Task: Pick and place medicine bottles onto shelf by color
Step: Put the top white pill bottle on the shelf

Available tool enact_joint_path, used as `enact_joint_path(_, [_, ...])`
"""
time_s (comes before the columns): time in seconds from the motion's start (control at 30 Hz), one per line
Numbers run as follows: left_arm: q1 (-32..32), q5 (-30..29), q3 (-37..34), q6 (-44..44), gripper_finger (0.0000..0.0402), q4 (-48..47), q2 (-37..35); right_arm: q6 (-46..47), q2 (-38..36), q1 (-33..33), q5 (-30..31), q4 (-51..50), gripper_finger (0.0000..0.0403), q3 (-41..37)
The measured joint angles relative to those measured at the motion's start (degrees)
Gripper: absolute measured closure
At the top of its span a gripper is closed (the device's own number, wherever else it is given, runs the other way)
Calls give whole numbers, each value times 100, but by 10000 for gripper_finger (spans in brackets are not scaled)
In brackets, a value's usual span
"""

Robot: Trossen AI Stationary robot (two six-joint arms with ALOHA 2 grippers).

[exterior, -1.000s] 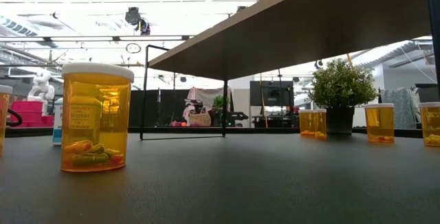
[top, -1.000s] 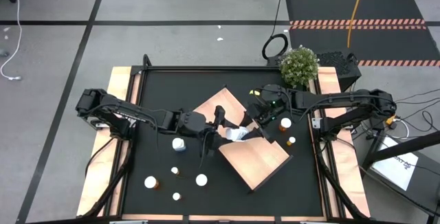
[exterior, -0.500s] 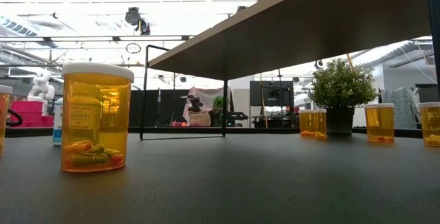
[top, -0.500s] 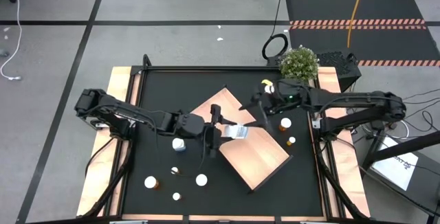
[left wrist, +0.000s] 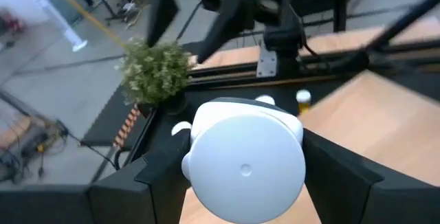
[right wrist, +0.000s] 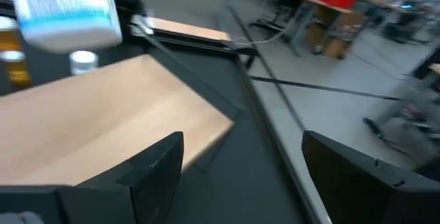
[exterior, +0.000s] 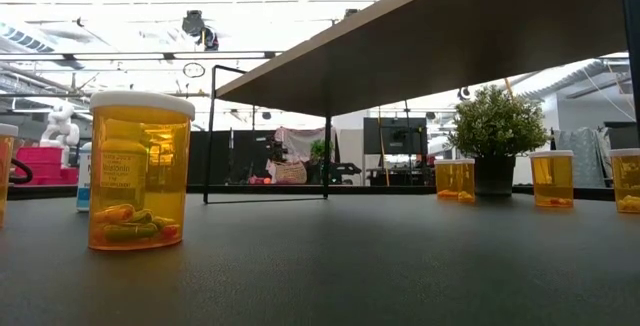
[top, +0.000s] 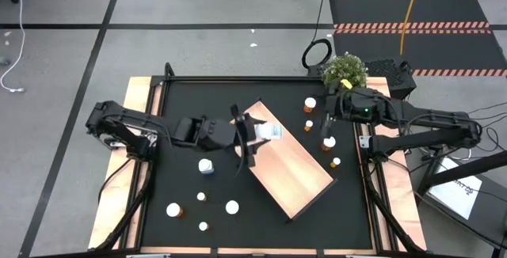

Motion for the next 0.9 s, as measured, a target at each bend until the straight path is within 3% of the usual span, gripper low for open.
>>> enact_joint_path(0.2, [351,-45,1094,-736,158,-954,-2,-284,-59,0,147,-68,115,0])
enact_joint_path(0.47, [819,-225,2365,-872,158,-2043,74,-610,-53,2,147,-59,115,0])
enact_joint_path(0.67, [1127,-303,2684,-1256,158,-2412,312,-754,-53,2,149,-5,115,-2])
enact_joint_path(0.9, [1470,-317,2683,-2546,158,-2629,801,-885,-50,0,149,-25,115,-4])
